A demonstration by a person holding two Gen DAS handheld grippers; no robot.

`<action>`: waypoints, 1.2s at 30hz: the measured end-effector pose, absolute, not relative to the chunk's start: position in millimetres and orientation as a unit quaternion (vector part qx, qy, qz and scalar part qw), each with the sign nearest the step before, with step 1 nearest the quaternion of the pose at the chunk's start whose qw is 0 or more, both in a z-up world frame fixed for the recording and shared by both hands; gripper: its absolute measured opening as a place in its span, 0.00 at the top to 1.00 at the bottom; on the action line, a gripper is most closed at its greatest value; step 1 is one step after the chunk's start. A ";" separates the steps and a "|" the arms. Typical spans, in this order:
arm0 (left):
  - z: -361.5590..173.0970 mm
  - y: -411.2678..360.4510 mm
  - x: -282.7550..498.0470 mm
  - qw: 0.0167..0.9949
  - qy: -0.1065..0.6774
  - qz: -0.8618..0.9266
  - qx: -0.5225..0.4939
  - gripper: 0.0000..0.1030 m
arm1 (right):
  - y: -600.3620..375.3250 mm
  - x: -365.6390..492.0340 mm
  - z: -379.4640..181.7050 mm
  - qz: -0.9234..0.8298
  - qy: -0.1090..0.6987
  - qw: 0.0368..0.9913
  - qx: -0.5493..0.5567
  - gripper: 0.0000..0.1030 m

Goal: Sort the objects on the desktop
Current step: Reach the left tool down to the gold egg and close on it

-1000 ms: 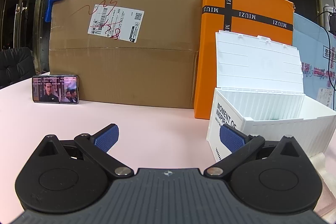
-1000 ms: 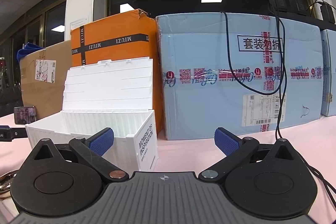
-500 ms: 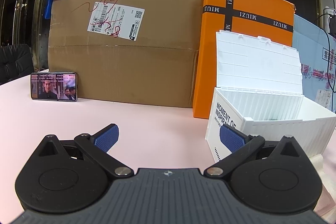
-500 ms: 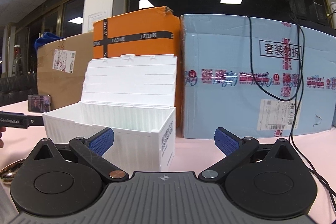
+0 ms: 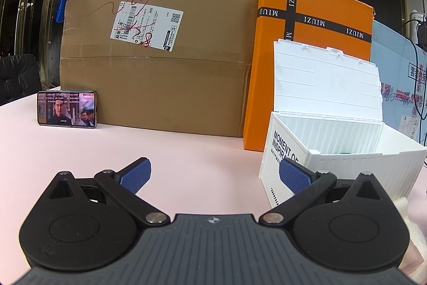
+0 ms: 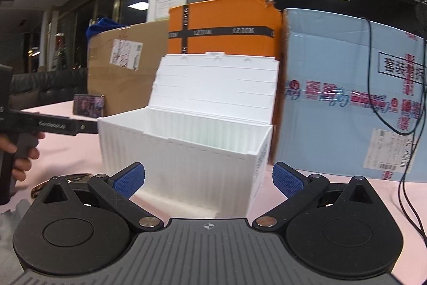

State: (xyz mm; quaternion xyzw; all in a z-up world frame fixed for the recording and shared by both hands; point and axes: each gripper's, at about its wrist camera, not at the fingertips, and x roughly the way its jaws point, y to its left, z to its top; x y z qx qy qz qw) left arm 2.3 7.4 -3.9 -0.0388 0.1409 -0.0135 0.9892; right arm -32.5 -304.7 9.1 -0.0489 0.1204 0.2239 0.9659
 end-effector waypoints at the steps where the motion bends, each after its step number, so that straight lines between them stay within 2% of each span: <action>1: -3.7 7.9 2.2 0.989 0.141 -0.014 -0.040 0.00 | -302.6 -33.3 8.9 0.231 0.123 0.964 -0.053 0.00; 17: 4.0 9.8 -19.7 0.983 0.158 -0.096 -0.011 0.00 | -261.2 -49.1 6.0 0.307 0.133 0.933 -0.135 0.00; 30: 2.5 5.0 -49.5 0.965 0.196 -0.175 -0.016 0.00 | -263.6 -52.3 8.6 0.312 0.116 0.935 -0.124 0.00; 36: -6.7 -4.4 -54.8 0.949 0.234 -0.210 -0.006 0.10 | -269.1 -53.3 7.6 0.312 0.114 0.937 -0.108 0.00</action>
